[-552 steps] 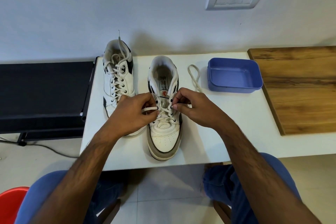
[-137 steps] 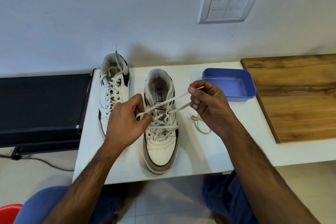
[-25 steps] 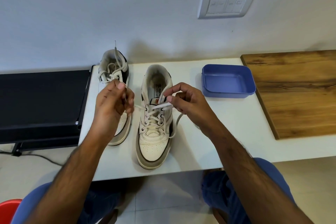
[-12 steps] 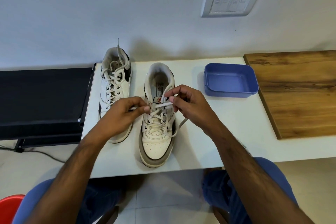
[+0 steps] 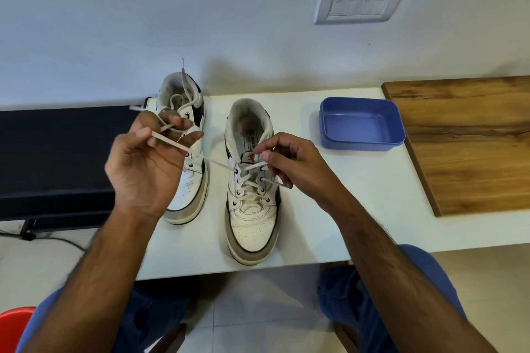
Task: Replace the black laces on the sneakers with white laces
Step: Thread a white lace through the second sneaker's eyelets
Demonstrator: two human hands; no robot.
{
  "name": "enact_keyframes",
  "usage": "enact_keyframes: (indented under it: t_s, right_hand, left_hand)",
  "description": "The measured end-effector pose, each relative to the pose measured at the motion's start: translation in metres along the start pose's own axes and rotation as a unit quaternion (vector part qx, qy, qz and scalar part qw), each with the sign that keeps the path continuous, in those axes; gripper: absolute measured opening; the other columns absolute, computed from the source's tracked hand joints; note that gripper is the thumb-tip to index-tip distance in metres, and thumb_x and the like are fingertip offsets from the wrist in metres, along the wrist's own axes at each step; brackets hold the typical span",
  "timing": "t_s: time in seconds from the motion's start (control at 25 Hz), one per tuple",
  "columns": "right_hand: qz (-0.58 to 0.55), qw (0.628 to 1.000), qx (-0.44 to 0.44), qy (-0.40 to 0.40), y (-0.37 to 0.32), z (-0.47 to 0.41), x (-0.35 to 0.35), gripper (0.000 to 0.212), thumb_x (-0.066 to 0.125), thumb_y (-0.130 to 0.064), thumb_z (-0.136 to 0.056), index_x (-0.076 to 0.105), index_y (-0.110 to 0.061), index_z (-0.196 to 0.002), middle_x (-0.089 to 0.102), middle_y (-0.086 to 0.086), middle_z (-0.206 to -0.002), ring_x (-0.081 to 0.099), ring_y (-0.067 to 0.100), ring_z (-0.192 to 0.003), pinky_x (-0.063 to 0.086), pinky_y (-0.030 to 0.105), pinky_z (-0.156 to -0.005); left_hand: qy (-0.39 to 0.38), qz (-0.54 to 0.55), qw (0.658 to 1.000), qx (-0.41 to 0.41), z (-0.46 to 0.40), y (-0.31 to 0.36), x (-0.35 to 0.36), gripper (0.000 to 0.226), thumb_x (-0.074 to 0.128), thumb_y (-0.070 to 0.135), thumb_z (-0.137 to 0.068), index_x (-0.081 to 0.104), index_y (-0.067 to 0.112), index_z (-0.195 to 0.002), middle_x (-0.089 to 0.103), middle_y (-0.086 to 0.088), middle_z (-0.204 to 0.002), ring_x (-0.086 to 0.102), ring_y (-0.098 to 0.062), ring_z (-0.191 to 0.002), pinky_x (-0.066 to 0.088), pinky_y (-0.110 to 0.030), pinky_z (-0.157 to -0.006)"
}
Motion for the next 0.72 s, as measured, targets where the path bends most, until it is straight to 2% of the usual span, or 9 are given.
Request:
enact_keyframes:
  t_s: [0.08, 0.12, 0.2, 0.24, 0.28, 0.44, 0.56, 0.64, 0.72]
  right_hand:
    - [0.000, 1.000, -0.013, -0.001, -0.001, -0.001, 0.001, 0.012, 0.062, -0.008, -0.098, 0.072, -0.009, -0.105, 0.066, 0.023, -0.079, 0.061, 0.010, -0.061, 0.045, 0.021, -0.053]
    - [-0.001, 1.000, -0.021, -0.003, -0.002, -0.001, 0.002, 0.012, 0.062, -0.008, -0.099, 0.072, -0.009, -0.105, 0.067, 0.025, -0.083, 0.062, 0.014, -0.065, 0.047, 0.024, -0.055]
    - [0.002, 0.999, -0.032, -0.004, -0.002, -0.001, 0.003, 0.014, 0.060, -0.008, -0.099, 0.072, -0.010, -0.105, 0.068, 0.025, -0.085, 0.063, 0.019, -0.068, 0.049, 0.027, -0.058]
    - [0.014, 0.999, -0.035, -0.005, -0.001, -0.002, 0.003, 0.015, 0.060, -0.009, -0.100, 0.073, -0.011, -0.105, 0.070, 0.021, -0.084, 0.063, 0.018, -0.068, 0.048, 0.026, -0.059]
    - [0.035, 0.999, -0.039, -0.005, 0.000, -0.002, 0.003, 0.016, 0.059, -0.011, -0.100, 0.074, -0.013, -0.106, 0.071, 0.012, -0.081, 0.064, 0.015, -0.069, 0.047, 0.023, -0.060]
    - [0.128, 0.990, -0.050, -0.004, 0.002, -0.001, 0.006, 0.022, 0.058, -0.018, -0.102, 0.077, -0.021, -0.112, 0.069, -0.015, -0.073, 0.066, 0.005, -0.069, 0.045, 0.014, -0.065]
    - [0.130, 0.990, -0.046, 0.004, 0.001, 0.000, 0.005, 0.022, 0.059, -0.020, -0.101, 0.078, -0.023, -0.113, 0.073, -0.018, -0.083, 0.069, 0.002, -0.078, 0.049, 0.014, -0.070]
    - [0.137, 0.990, -0.045, 0.006, 0.001, 0.000, 0.004, 0.022, 0.059, -0.024, -0.101, 0.078, -0.027, -0.112, 0.076, -0.015, -0.095, 0.069, -0.001, -0.090, 0.053, 0.019, -0.077]
    - [0.150, 0.988, -0.045, 0.007, 0.001, 0.000, 0.004, 0.022, 0.059, -0.025, -0.100, 0.078, -0.030, -0.112, 0.076, -0.016, -0.091, 0.068, -0.001, -0.083, 0.052, 0.022, -0.077]
  left_hand:
    - [0.027, -0.078, 0.996, -0.020, 0.000, -0.005, -0.004, 0.019, 0.058, 0.019, -0.085, 0.045, 0.019, -0.070, 0.057, -0.002, -0.072, 0.051, -0.017, -0.054, 0.050, -0.030, -0.057]
    - [0.028, -0.209, 0.977, -0.033, -0.001, -0.011, -0.005, 0.021, 0.057, 0.016, -0.091, 0.047, 0.020, -0.073, 0.057, -0.002, -0.069, 0.045, -0.015, -0.046, 0.042, -0.026, -0.049]
    - [-0.029, -0.534, 0.844, -0.048, 0.002, -0.033, 0.000, 0.020, 0.061, 0.022, -0.100, 0.049, 0.024, -0.084, 0.061, 0.002, -0.075, 0.048, -0.006, -0.052, 0.038, -0.022, -0.051]
    - [-0.071, -0.636, 0.768, -0.041, 0.005, -0.046, 0.006, 0.018, 0.064, 0.028, -0.098, 0.048, 0.025, -0.089, 0.061, 0.005, -0.080, 0.053, -0.005, -0.061, 0.038, -0.019, -0.056]
    - [-0.097, -0.685, 0.721, -0.034, 0.007, -0.055, 0.010, 0.021, 0.066, 0.032, -0.096, 0.047, 0.024, -0.094, 0.061, 0.008, -0.084, 0.055, -0.003, -0.070, 0.038, -0.018, -0.060]
    - [-0.077, -0.686, 0.718, -0.085, 0.005, -0.056, 0.003, 0.039, 0.072, 0.046, -0.087, 0.043, 0.023, -0.098, 0.061, 0.009, -0.076, 0.060, -0.004, -0.069, 0.044, -0.023, -0.059]
    - [-0.054, -0.742, 0.661, -0.101, 0.005, -0.044, -0.007, 0.051, 0.070, 0.058, -0.078, 0.038, 0.023, -0.099, 0.056, 0.011, -0.073, 0.055, -0.007, -0.063, 0.042, -0.029, -0.056]
    - [0.007, -0.784, 0.615, -0.091, 0.005, -0.026, -0.016, 0.052, 0.074, 0.055, -0.080, 0.039, 0.022, -0.100, 0.059, 0.008, -0.080, 0.057, -0.016, -0.069, 0.043, -0.031, -0.059]
    - [0.119, -0.762, 0.634, -0.058, 0.005, 0.002, -0.023, 0.046, 0.077, 0.050, -0.083, 0.045, 0.021, -0.098, 0.064, 0.004, -0.085, 0.062, -0.019, -0.073, 0.049, -0.036, -0.066]
Point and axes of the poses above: each hand's wrist, its own z-axis away from the middle knuckle, its own x-axis out of the palm, y = z × x, the point moved 9 cm from there along -z, towards the middle knuckle
